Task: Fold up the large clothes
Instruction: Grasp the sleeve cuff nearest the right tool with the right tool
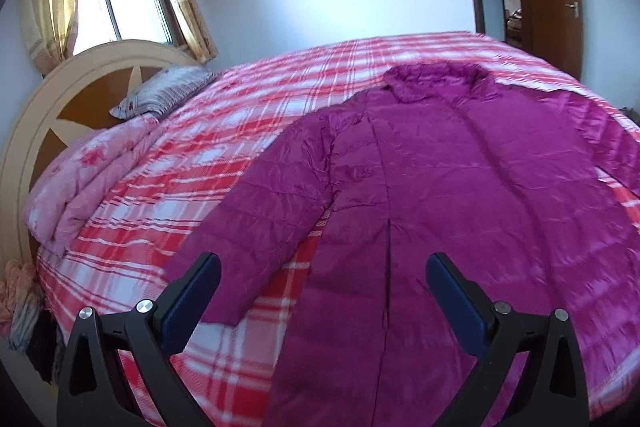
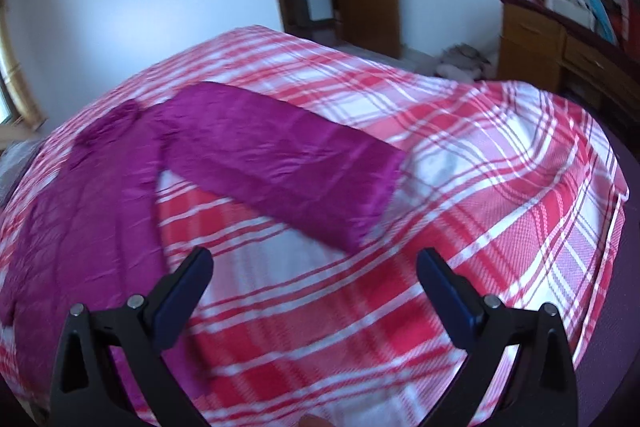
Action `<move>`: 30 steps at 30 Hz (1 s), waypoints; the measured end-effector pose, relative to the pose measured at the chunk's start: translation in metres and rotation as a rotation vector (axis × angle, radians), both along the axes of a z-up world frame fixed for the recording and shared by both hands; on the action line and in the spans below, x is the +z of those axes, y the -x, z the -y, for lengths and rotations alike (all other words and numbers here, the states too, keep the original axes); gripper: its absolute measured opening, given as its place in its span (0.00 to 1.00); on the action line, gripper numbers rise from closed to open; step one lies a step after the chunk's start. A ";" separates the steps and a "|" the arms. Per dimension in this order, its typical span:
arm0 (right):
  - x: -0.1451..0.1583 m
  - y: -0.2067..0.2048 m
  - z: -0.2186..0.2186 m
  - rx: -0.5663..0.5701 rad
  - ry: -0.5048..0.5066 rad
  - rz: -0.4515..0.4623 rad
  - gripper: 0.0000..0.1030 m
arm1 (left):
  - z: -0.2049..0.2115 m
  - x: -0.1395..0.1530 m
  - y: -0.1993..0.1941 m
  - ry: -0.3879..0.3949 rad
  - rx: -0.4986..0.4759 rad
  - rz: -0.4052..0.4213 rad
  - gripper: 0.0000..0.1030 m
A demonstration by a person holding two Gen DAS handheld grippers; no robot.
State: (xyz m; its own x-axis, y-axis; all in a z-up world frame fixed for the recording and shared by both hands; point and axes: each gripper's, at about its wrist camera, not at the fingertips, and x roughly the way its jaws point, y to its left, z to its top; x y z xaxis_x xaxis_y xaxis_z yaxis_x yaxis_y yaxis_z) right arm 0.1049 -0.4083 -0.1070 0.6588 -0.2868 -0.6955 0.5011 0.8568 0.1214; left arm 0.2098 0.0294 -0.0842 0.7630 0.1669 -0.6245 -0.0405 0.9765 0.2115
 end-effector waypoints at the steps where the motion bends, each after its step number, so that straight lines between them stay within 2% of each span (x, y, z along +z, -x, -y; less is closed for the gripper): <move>1: -0.003 -0.004 0.014 -0.025 -0.009 -0.015 0.94 | 0.000 -0.007 -0.012 0.005 0.014 -0.008 0.99; 2: -0.005 -0.009 0.023 -0.042 -0.009 -0.024 0.90 | 0.000 -0.013 -0.022 0.011 0.024 -0.014 0.99; 5: -0.012 -0.025 0.046 -0.077 -0.023 -0.052 0.85 | 0.002 -0.025 -0.048 0.014 0.050 -0.021 0.99; 9: -0.018 -0.043 0.058 -0.108 -0.009 -0.083 0.82 | 0.008 -0.041 -0.075 -0.028 0.073 -0.023 0.99; 13: -0.025 -0.059 0.048 -0.088 0.087 -0.115 0.78 | 0.009 -0.059 -0.097 -0.066 0.088 -0.060 0.99; 14: -0.028 -0.065 0.044 -0.079 0.117 -0.128 0.71 | 0.008 -0.062 -0.099 -0.068 0.093 -0.064 0.99; 15: -0.031 -0.070 0.040 -0.056 0.133 -0.146 0.59 | 0.006 -0.066 -0.102 -0.064 0.100 -0.074 0.99; 19: -0.043 -0.081 0.034 -0.002 0.160 -0.172 0.44 | 0.004 -0.074 -0.104 -0.034 0.110 -0.078 0.99; 20: -0.041 -0.081 0.035 0.008 0.152 -0.163 0.35 | 0.004 -0.075 -0.103 -0.032 0.111 -0.071 0.99; 23: -0.032 -0.081 0.042 0.004 0.126 -0.132 0.12 | 0.005 -0.077 -0.102 -0.028 0.110 -0.060 0.99; 27: 0.001 -0.087 0.047 -0.025 0.202 -0.085 0.10 | 0.000 -0.078 -0.101 0.007 0.113 -0.057 0.99; 30: 0.039 -0.097 0.043 -0.034 0.274 -0.032 0.09 | -0.003 -0.079 -0.102 0.037 0.112 -0.059 0.99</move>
